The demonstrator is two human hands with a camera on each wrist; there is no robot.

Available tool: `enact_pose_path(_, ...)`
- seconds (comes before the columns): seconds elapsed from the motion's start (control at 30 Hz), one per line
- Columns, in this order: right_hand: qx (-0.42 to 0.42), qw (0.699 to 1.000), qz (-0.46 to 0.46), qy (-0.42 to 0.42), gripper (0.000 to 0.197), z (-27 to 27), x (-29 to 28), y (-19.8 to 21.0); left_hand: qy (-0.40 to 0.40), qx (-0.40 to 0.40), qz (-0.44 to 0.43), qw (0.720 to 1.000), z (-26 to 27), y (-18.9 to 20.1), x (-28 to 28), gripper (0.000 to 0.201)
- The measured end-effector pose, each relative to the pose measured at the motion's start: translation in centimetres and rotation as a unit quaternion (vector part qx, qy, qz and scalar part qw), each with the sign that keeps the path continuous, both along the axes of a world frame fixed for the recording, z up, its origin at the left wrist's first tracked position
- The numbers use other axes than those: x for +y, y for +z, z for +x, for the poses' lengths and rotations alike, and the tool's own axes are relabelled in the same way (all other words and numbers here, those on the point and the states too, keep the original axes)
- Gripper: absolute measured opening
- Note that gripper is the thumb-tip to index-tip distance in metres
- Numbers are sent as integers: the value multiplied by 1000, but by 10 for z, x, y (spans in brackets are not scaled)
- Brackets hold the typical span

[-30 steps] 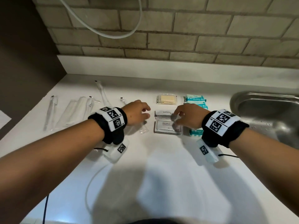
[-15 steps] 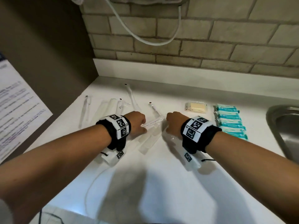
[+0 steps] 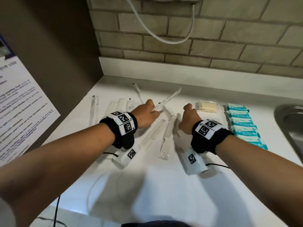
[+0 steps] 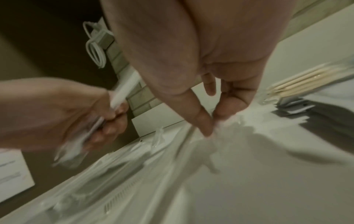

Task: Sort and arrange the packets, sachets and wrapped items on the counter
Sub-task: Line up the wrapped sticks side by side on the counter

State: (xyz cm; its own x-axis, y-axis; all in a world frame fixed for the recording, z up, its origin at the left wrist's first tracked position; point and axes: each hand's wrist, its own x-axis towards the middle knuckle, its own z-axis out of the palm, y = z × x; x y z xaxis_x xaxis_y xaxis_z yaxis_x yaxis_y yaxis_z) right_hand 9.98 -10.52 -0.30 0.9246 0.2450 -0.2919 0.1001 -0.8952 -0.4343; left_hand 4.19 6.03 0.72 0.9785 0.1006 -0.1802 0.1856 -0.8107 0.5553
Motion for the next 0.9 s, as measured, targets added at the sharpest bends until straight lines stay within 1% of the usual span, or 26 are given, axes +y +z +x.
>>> enact_pose_path(0.07,-26,999,16,-13,54,5,-3,5,-22,43,8,999,-6,-11,-4,42)
enact_pose_path(0.17,-64,997,37,-35,50,11,-9,10,-40,92,87,991,-15,-29,-9,85)
enact_pose_path(0.2,-68,996,42,-38,50,12,-10,11,-40,104,108,988,-17,-33,-11,93)
enact_pose_path(0.23,-70,995,48,-41,50,12,-11,13,-40,109,122,986,-19,-38,-12,95)
enact_pose_path(0.27,-70,995,55,-44,50,12,-12,14,-41,108,129,985,-20,-41,-14,93)
enact_pose_path(0.4,-71,995,58,-38,53,6,-12,14,-38,90,138,986,-16,-43,-8,71)
enact_pose_path(0.5,-63,997,34,-19,49,-1,-4,12,-25,91,152,984,-12,-40,12,64)
enact_pose_path(0.53,-60,998,16,-7,43,-4,0,12,-23,88,158,983,-13,-39,18,63)
enact_pose_path(0.63,-36,997,-48,39,17,-8,15,10,-26,83,173,981,-17,-37,37,60)
enact_pose_path(0.67,-33,997,-61,46,16,-8,20,9,-21,80,169,982,-18,-35,43,59)
enact_pose_path(0.77,-27,998,-39,37,13,-4,38,8,-1,71,139,988,-20,-20,66,47)
enact_pose_path(0.83,-17,999,-13,31,18,-1,52,8,9,60,128,990,-21,-9,83,36)
enact_pose_path(0.9,-2,999,5,37,26,2,68,10,33,34,133,990,-24,-1,100,30)
